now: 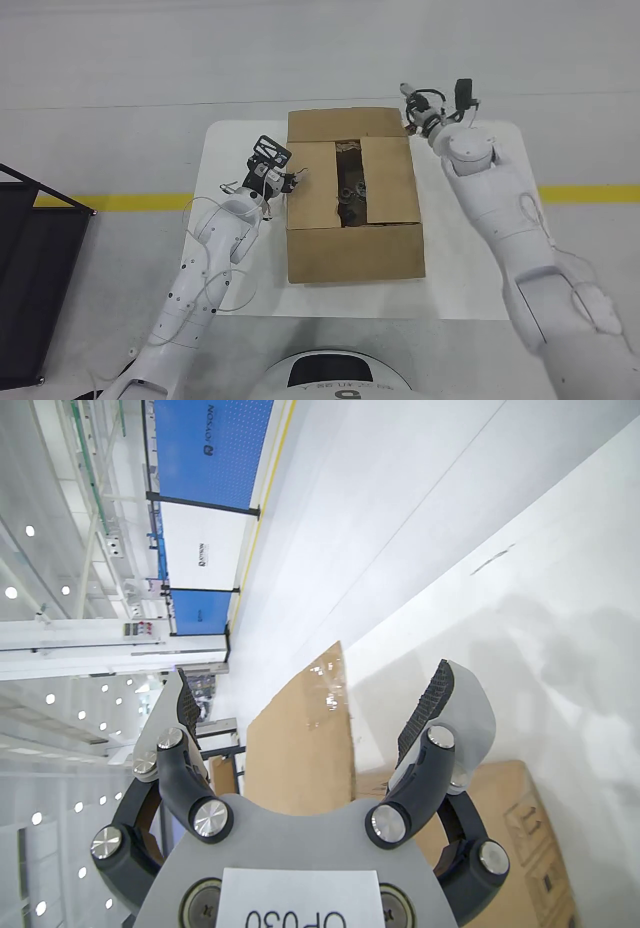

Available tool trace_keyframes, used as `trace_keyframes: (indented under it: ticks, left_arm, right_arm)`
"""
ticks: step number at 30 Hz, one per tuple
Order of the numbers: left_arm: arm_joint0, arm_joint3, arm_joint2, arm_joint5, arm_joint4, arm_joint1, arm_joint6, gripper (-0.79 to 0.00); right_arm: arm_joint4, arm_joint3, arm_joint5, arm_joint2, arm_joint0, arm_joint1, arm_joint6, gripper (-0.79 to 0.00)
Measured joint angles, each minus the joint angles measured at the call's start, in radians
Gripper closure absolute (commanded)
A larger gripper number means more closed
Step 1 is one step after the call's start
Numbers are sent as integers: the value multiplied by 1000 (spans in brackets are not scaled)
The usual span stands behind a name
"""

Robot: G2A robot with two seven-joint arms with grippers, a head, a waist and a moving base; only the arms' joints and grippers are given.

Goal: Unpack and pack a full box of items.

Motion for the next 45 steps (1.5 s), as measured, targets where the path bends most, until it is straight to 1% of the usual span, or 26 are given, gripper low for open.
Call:
trace_keyframes:
  ticks: [5, 7, 9, 11, 13, 14, 16, 17, 20, 22, 24, 27, 30, 32, 34, 35, 38, 40, 45]
  left_arm:
    - [0, 0, 0, 0, 0, 0, 0, -785]
    - [0, 0, 0, 0, 0, 0, 0, -785]
    - [0, 0, 0, 0, 0, 0, 0, -785]
    - [0, 0, 0, 0, 0, 0, 0, -785]
    - [4, -18, 15, -18, 18, 4, 18, -785]
    - [16, -39, 30, -62, 58, 10, 64, -785]
    - [35, -60, 33, -152, 126, 22, 166, -785]
    - [46, -65, 28, -213, 157, 30, 231, -785]
    - [64, -69, 4, -318, 152, 44, 347, -785]
    - [73, -74, -13, -356, 120, 49, 396, -785]
    - [82, -81, -36, -387, 52, 52, 442, -785]
    - [91, -101, -68, -413, -37, 57, 481, -785]
    - [103, -131, -94, -468, -120, 62, 525, -785]
    - [110, -144, -118, -489, -174, 66, 536, -785]
    - [111, -145, -137, -458, -213, 67, 508, -785]
    - [108, -143, -144, -417, -244, 65, 477, -785]
    - [93, -131, -141, -341, -320, 59, 403, -785]
    - [83, -116, -138, -317, -358, 57, 355, -785]
    - [51, -85, -118, -226, -368, 54, 202, -785]
  right_arm:
    - [163, 68, -105, 65, 19, -4, 131, -785]
    - [216, 81, -125, 87, 19, -3, 191, -785]
    - [282, 93, -143, 115, 16, 1, 287, -785]
    - [312, 100, -154, 133, 11, 6, 363, -785]
    - [316, 104, -159, 144, 10, 10, 406, -785]
    - [301, 106, -165, 144, 12, 14, 421, -785]
    - [242, 96, -183, 131, 14, 20, 423, -785]
    - [204, 84, -193, 123, 11, 22, 436, -785]
    - [125, 66, -216, 114, 5, 31, 476, -785]
    - [107, 58, -219, 116, -2, 35, 486, -785]
    - [107, 43, -219, 126, -13, 39, 493, -785]
    - [119, 23, -218, 152, -26, 49, 508, -785]
    - [118, -8, -214, 176, -46, 60, 522, -785]
    - [104, -35, -209, 189, -60, 68, 537, -785]
    - [82, -59, -204, 194, -73, 76, 561, -785]
    - [68, -76, -205, 196, -82, 80, 585, -785]
    - [22, -104, -205, 200, -100, 93, 646, -785]
    - [-10, -118, -203, 199, -109, 99, 673, -785]
    - [-42, -157, -192, 217, -133, 112, 670, -785]
